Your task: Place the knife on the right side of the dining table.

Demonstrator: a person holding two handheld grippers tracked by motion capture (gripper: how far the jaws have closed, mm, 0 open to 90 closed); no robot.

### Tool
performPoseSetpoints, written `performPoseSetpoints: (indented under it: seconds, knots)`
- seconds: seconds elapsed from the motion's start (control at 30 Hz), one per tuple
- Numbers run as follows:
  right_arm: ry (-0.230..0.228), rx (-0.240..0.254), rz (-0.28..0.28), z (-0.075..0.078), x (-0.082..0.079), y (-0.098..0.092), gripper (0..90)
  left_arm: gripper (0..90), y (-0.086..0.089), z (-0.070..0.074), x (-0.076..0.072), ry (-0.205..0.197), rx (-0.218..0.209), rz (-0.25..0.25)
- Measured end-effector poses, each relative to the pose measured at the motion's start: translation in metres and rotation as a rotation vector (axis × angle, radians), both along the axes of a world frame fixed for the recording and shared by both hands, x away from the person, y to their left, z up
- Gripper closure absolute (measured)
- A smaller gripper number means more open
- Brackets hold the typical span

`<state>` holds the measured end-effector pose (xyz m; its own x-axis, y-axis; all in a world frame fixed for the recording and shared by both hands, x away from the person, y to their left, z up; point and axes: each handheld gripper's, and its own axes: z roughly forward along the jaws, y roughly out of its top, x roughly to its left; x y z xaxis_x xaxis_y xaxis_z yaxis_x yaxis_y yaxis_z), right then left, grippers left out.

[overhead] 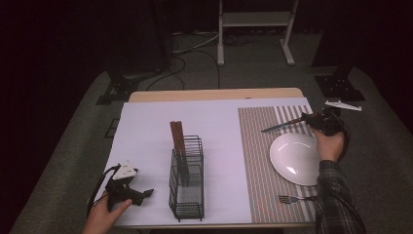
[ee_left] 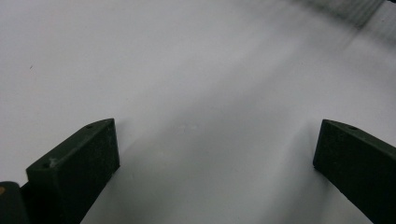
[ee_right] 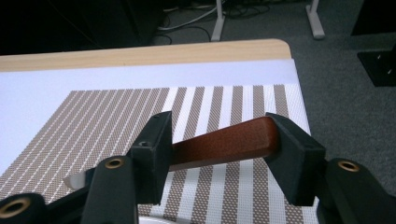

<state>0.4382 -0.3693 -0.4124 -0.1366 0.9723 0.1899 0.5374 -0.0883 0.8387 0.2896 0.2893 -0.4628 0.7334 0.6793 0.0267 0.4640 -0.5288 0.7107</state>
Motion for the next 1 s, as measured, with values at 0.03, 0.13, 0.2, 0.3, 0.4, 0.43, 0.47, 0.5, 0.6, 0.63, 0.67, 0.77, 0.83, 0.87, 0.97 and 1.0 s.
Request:
performPoseSetpoints:
  seconds: [0.03,0.13,0.2,0.3,0.4,0.43,0.47,0.5,0.6,0.63,0.67,0.77,0.83,0.87,0.97,1.0]
  knots:
    - [0.005,0.001,-0.001,-0.001,0.0,-0.001,40.9,0.0,0.0,0.0,0.0,0.0,0.0,0.0]
    - [0.02,0.006,-0.005,-0.006,0.002,-0.002,38.9,0.0,0.0,0.0,0.0,0.0,0.0,0.0]
    - [0.032,0.015,-0.008,-0.008,0.003,-0.003,37.7,0.0,0.0,0.0,0.0,0.0,0.0,0.0]
    - [0.049,0.02,-0.013,-0.012,0.004,-0.005,36.4,0.0,0.0,0.0,0.0,0.0,0.0,0.0]
    - [0.06,0.025,-0.016,-0.015,0.005,-0.006,35.9,0.0,0.0,0.0,0.0,0.0,0.0,0.0]
    - [0.064,0.027,-0.019,-0.017,0.006,-0.007,35.6,0.0,0.0,0.0,0.0,0.0,0.0,0.0]
    - [0.07,0.029,-0.02,-0.017,0.006,-0.007,35.2,0.0,0.0,0.0,0.0,0.0,0.0,0.0]
    - [0.075,0.025,-0.023,-0.019,0.006,-0.008,34.9,0.0,0.0,0.0,0.0,0.0,0.0,0.0]
    - [0.095,0.029,-0.03,-0.023,0.008,-0.009,34.3,0.0,0.0,0.0,0.0,0.0,0.0,0.0]
    - [0.097,0.026,-0.031,-0.024,0.008,-0.01,34.1,0.0,0.0,0.0,0.0,0.0,0.0,0.0]
    - [0.102,0.029,-0.032,-0.025,0.008,-0.011,33.9,0.0,0.0,0.0,0.0,0.0,0.0,0.0]
    - [0.122,0.034,-0.038,-0.029,0.009,-0.012,33.2,0.0,0.0,0.0,0.0,0.001,0.0,0.0]
    - [0.132,0.028,-0.038,-0.032,0.011,-0.013,33.0,0.0,0.0,0.0,0.0,0.0,0.0,0.0]
    - [0.14,0.034,-0.041,-0.032,0.011,-0.013,32.9,0.0,0.0,0.0,0.0,0.001,0.0,0.0]
    - [0.147,0.031,-0.041,-0.034,0.012,-0.013,32.6,0.0,0.0,0.0,0.0,0.0,0.0,0.0]
    - [0.148,0.031,-0.043,-0.034,0.013,-0.013,32.5,0.0,0.0,0.0,0.0,0.0,0.0,0.0]
